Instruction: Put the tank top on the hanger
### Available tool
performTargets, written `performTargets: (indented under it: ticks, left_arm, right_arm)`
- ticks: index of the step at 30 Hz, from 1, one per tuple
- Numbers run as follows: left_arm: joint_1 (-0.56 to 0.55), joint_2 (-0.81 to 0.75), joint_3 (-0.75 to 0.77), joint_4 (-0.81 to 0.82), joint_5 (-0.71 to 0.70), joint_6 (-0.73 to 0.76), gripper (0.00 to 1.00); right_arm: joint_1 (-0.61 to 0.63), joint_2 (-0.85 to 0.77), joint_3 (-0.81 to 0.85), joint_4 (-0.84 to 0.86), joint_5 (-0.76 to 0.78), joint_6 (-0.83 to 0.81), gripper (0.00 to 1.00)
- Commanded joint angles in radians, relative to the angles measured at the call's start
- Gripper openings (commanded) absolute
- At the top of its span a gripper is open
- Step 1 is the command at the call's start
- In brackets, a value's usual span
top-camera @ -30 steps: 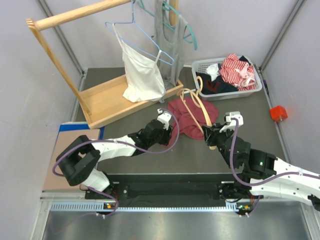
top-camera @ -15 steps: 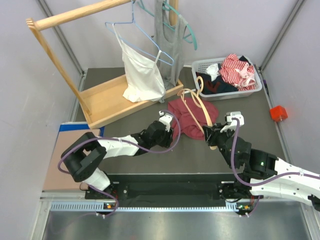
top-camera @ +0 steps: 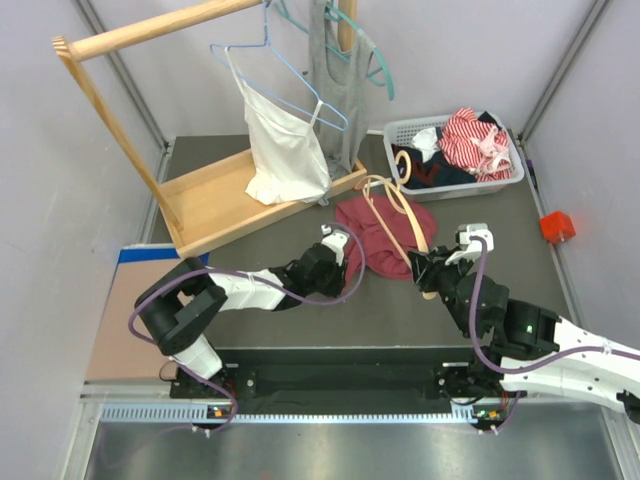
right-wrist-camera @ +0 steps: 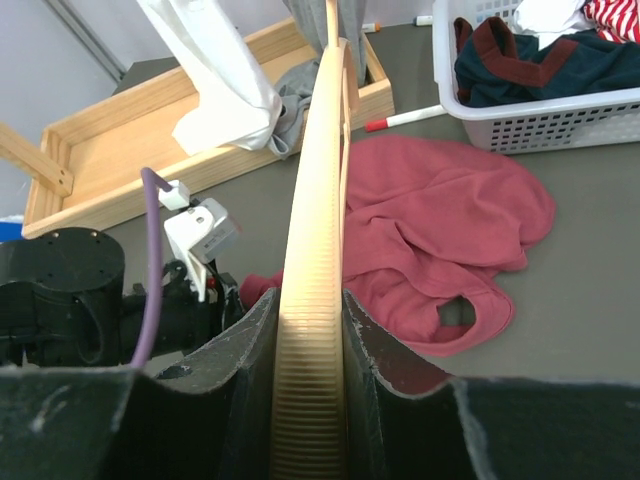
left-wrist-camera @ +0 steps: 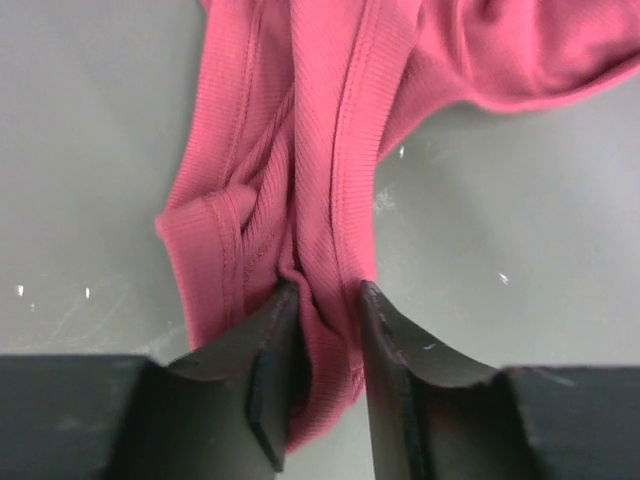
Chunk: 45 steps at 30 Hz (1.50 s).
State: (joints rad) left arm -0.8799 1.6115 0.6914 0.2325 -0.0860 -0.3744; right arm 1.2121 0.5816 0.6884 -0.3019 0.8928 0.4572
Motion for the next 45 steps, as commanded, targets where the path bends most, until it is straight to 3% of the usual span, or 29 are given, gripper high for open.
performTargets:
  ticks: [1, 2, 5, 9, 18, 25, 31, 45]
  left_arm:
    - [-0.011, 0.047, 0.04, 0.045, 0.006, -0.02, 0.33]
    - [-0.013, 0.05, 0.042, 0.044, -0.003, -0.021, 0.24]
    - [-0.013, 0.039, 0.049, 0.033, -0.024, -0.029, 0.12]
    - [-0.011, -0.01, 0.082, 0.002, -0.035, -0.02, 0.0]
    - [0.047, -0.114, 0.177, -0.128, -0.06, 0.025, 0.0]
    - [0.275, -0.113, 0.175, -0.111, 0.133, -0.044, 0.0]
    - [0.403, -0.085, 0.174, -0.056, 0.238, -0.086, 0.0]
    - [0.512, -0.018, 0.198, -0.029, 0.25, -0.118, 0.0]
  right_arm:
    - [-0.003, -0.025, 0.03, 0.023, 0.018, 0.012, 0.0]
    - [-0.003, -0.026, 0.03, 0.018, 0.018, 0.012, 0.0]
    - [-0.003, -0.034, 0.031, 0.012, 0.014, 0.015, 0.0]
    - [-0.003, -0.035, 0.051, -0.006, 0.009, 0.0, 0.0]
    - [-0.003, -0.045, 0.076, -0.036, -0.054, -0.06, 0.0]
    - [-0.003, -0.081, 0.105, -0.026, -0.147, -0.124, 0.0]
    - [-0.005, -0.083, 0.115, -0.032, -0.241, -0.173, 0.0]
    - [-0.005, -0.028, 0.14, -0.075, -0.347, -0.163, 0.0]
